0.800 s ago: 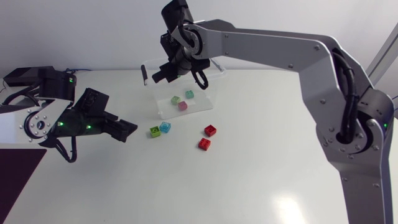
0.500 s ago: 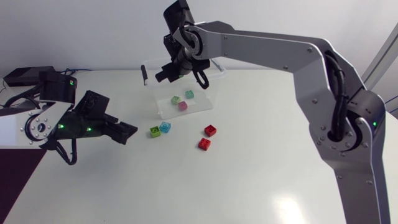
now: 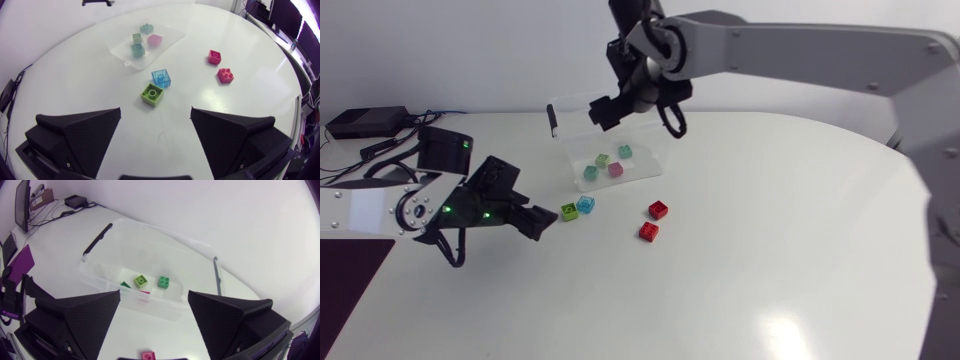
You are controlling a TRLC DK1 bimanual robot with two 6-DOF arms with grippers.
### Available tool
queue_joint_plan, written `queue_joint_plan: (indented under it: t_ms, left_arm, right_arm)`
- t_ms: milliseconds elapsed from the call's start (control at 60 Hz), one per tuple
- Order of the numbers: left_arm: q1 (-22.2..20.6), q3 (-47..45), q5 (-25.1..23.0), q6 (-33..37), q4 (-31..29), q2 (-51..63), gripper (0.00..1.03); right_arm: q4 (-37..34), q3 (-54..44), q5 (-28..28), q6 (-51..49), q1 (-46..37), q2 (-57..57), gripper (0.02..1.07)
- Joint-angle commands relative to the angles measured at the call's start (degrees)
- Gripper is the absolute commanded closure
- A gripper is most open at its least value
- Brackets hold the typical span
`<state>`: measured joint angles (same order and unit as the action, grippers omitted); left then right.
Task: Place the duplo bricks in the container
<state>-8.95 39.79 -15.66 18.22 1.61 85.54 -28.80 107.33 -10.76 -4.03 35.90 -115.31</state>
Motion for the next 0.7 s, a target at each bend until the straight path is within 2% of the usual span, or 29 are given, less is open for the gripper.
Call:
queue_joint_plan:
  t_ms: [0,167,367,683]
  left_arm:
    - [-1.24,1.52,-0.51,1.82,1.29,3.32,0.06]
    - [-1.51,6.26,-2.36,4.19,1.82,9.82,0.06]
    - [-0.37,12.50,-4.11,9.29,1.91,18.09,0.07]
    - [2.27,18.57,-7.10,14.13,1.82,26.35,0.07]
  right_arm:
    - [1.02,-7.48,0.22,1.31,0.05,7.64,0.06]
    - [4.36,-23.22,4.00,1.04,0.05,18.28,0.07]
    - [8.05,-37.81,8.13,-0.80,-0.22,24.87,0.07]
    - [12.98,-46.42,9.62,-0.45,0.14,25.22,0.07]
